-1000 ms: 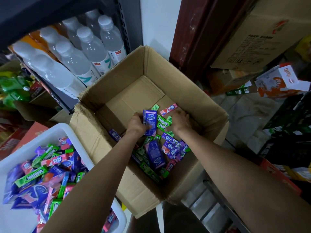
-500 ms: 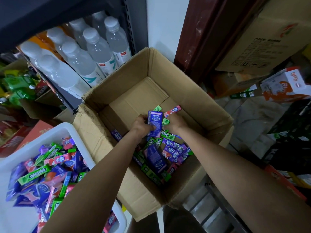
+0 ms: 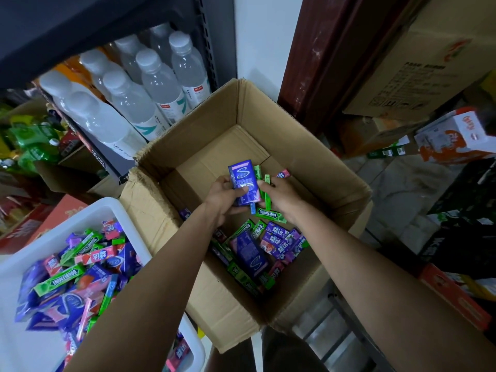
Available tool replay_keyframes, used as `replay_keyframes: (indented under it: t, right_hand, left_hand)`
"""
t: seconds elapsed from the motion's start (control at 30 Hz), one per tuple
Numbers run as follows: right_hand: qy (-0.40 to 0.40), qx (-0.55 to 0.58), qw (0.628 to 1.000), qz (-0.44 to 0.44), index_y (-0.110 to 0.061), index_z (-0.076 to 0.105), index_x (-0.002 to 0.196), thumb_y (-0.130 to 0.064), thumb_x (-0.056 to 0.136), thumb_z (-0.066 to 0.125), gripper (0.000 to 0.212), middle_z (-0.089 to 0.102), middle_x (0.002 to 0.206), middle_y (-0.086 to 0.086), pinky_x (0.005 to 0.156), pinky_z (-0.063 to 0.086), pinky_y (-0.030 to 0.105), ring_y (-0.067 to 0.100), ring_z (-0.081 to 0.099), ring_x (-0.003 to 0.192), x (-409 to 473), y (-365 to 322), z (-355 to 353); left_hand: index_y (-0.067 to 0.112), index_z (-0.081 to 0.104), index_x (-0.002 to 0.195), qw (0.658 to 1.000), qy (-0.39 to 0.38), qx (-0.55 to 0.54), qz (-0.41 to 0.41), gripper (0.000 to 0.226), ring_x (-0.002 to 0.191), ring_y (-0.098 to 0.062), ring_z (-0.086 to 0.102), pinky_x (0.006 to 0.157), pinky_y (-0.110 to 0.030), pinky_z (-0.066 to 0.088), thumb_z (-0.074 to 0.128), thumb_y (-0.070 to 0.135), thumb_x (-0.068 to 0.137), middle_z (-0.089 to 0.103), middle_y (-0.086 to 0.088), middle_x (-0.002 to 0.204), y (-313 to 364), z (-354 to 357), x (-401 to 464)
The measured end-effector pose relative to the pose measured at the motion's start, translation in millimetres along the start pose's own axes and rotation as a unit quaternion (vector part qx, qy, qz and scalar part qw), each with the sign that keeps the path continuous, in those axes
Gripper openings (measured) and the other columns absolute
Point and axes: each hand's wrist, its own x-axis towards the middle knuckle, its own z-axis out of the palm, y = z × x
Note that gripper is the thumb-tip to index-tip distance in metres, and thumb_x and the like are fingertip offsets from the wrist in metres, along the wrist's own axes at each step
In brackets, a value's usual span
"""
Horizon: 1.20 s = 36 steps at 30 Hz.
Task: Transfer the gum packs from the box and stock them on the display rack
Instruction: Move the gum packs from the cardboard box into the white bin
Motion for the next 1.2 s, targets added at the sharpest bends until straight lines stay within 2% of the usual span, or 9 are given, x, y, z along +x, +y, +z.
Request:
replay_keyframes:
  t: [0.17,0.27,0.37,0.57,0.7,0.8,1.0,1.1,1.2]
  right_hand:
    - [-0.017,0.009,0.997,-0.075,-0.011,0.061,0.108,-0.022,0.095,0.052,0.019,0.068,0.104,0.013,0.086,0.052,0.041,0.025,0.066,0.094,-27,-9,-13]
    - [-0.024,0.035,0.993,-0.108,-0.014,0.063,0.096,-0.017,0.094,0.053,0.010,0.068,0.088,0.006,0.069,0.054,0.028,0.012,0.065,0.073,-47,-14,-16]
    - [-0.036,0.045,0.990,-0.126,-0.008,0.062,0.107,-0.017,0.094,0.054,0.018,0.069,0.099,0.012,0.080,0.056,0.034,0.018,0.066,0.083,-69,-21,-13]
    - [-0.045,0.054,0.984,-0.166,-0.007,0.064,0.108,-0.018,0.093,0.055,0.020,0.068,0.109,0.018,0.095,0.048,0.050,0.030,0.065,0.099,-123,-33,12]
    - [-0.093,0.079,0.975,-0.185,-0.002,0.060,0.106,-0.013,0.095,0.051,0.018,0.064,0.108,0.021,0.088,0.051,0.042,0.027,0.062,0.089,-163,-31,41]
    - [-0.134,0.092,0.969,-0.185,0.001,0.060,0.108,-0.012,0.095,0.050,0.021,0.066,0.098,0.017,0.085,0.053,0.041,0.024,0.063,0.084,-188,-17,72]
    - [-0.196,0.108,0.967,-0.122,-0.007,0.060,0.087,-0.001,0.094,0.048,0.015,0.070,0.064,0.001,0.056,0.057,0.025,0.011,0.066,0.056,-221,28,144]
    - [-0.182,0.087,0.974,-0.107,-0.005,0.060,0.088,0.002,0.092,0.049,0.014,0.068,0.067,0.005,0.053,0.057,0.027,0.013,0.065,0.055,-227,51,181]
    - [-0.147,0.063,0.983,-0.091,-0.001,0.062,0.100,-0.001,0.092,0.053,0.012,0.071,0.081,0.010,0.064,0.057,0.034,0.019,0.067,0.067,-227,74,216]
  left_hand:
    - [0.015,0.044,0.115,0.998,-0.048,0.013,0.029,0.036,0.075,-0.017,0.066,0.069,-0.033,0.057,0.064,0.005,0.087,0.067,-0.004,0.092,11,-3,-18]
    - [0.015,0.044,0.112,0.995,-0.069,0.032,0.066,0.035,0.072,-0.018,0.065,0.070,-0.033,0.056,0.065,0.004,0.085,0.067,-0.007,0.094,20,-7,-36]
    - [0.014,0.045,0.109,0.991,-0.079,0.025,0.101,0.032,0.062,-0.010,0.065,0.060,-0.026,0.058,0.064,0.003,0.086,0.067,-0.006,0.092,28,-13,-61]
    - [0.014,0.049,0.104,0.981,-0.063,-0.024,0.180,0.027,0.064,-0.008,0.068,0.060,-0.024,0.057,0.066,0.006,0.085,0.070,0.002,0.082,20,-34,-122]
    - [0.014,0.049,0.101,0.971,-0.036,-0.067,0.228,0.024,0.065,-0.006,0.067,0.066,-0.028,0.058,0.065,0.005,0.085,0.071,0.007,0.079,0,-61,-168]
    - [0.014,0.051,0.101,0.971,-0.004,-0.072,0.229,0.021,0.068,-0.010,0.067,0.068,-0.028,0.058,0.064,0.007,0.086,0.068,-0.001,0.088,-24,-91,-203]
    - [0.013,0.049,0.104,0.977,0.035,-0.072,0.195,0.022,0.067,-0.011,0.067,0.070,-0.032,0.059,0.062,0.006,0.088,0.067,-0.007,0.091,-86,-157,-255]
    - [0.012,0.048,0.106,0.980,0.048,-0.061,0.183,0.024,0.065,-0.009,0.068,0.061,-0.027,0.059,0.062,0.006,0.088,0.067,-0.005,0.091,-114,-187,-269]
    - [0.013,0.050,0.109,0.982,0.064,-0.013,0.179,0.026,0.064,-0.007,0.067,0.056,-0.023,0.055,0.063,0.008,0.087,0.066,-0.002,0.086,-136,-214,-274]
